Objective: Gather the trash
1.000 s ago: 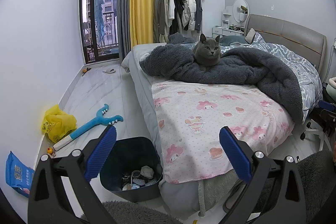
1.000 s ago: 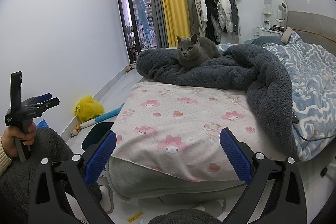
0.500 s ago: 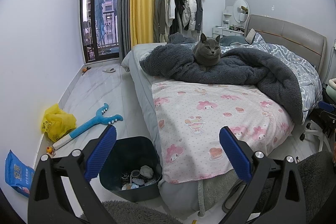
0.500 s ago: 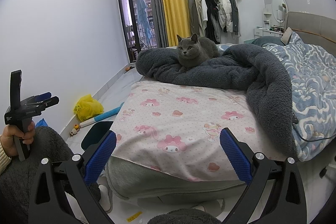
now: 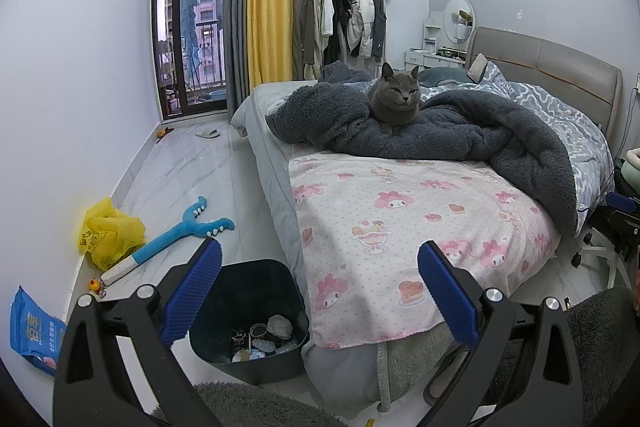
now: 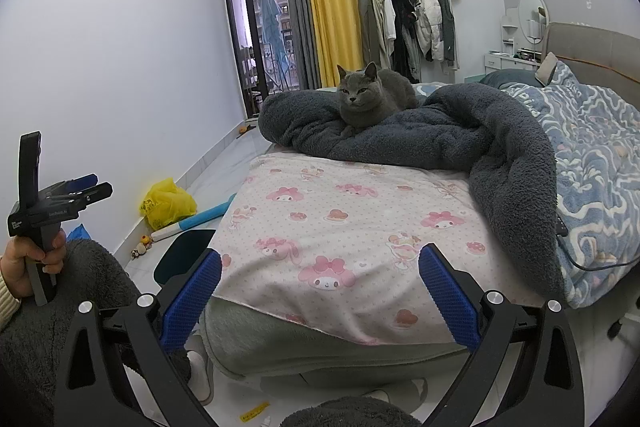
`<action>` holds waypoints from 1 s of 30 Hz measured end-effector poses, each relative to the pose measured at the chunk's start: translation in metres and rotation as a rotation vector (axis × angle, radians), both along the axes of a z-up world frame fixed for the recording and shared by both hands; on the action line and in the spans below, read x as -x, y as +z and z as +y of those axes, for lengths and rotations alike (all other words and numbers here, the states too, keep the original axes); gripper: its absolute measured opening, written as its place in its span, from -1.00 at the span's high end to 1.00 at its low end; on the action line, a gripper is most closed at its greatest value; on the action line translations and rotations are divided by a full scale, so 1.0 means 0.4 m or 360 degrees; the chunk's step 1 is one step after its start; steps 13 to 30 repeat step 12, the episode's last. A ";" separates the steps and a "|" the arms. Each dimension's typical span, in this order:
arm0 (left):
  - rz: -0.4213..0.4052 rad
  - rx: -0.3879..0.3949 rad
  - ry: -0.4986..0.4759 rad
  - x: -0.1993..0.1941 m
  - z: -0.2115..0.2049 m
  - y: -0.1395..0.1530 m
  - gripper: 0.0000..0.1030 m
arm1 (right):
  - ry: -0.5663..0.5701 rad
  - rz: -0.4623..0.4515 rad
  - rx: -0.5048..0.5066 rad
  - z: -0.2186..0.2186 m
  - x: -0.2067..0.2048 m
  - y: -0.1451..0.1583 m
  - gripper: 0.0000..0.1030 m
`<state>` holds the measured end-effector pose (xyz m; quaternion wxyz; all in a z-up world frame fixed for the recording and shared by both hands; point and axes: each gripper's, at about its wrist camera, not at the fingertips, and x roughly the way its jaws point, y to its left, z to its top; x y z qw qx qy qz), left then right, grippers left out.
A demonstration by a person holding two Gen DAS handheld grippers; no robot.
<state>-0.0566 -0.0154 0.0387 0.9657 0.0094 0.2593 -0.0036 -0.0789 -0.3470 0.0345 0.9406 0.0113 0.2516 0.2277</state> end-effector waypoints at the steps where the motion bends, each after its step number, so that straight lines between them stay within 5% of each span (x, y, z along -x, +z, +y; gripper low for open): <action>1: -0.0001 0.0000 -0.0001 0.000 0.000 0.000 -0.94 | 0.0000 0.0000 -0.0001 0.000 0.000 0.000 -0.94; 30: 0.0002 0.0000 -0.0014 0.003 -0.014 -0.005 -0.94 | 0.0001 0.0001 0.0002 0.000 -0.001 0.002 -0.94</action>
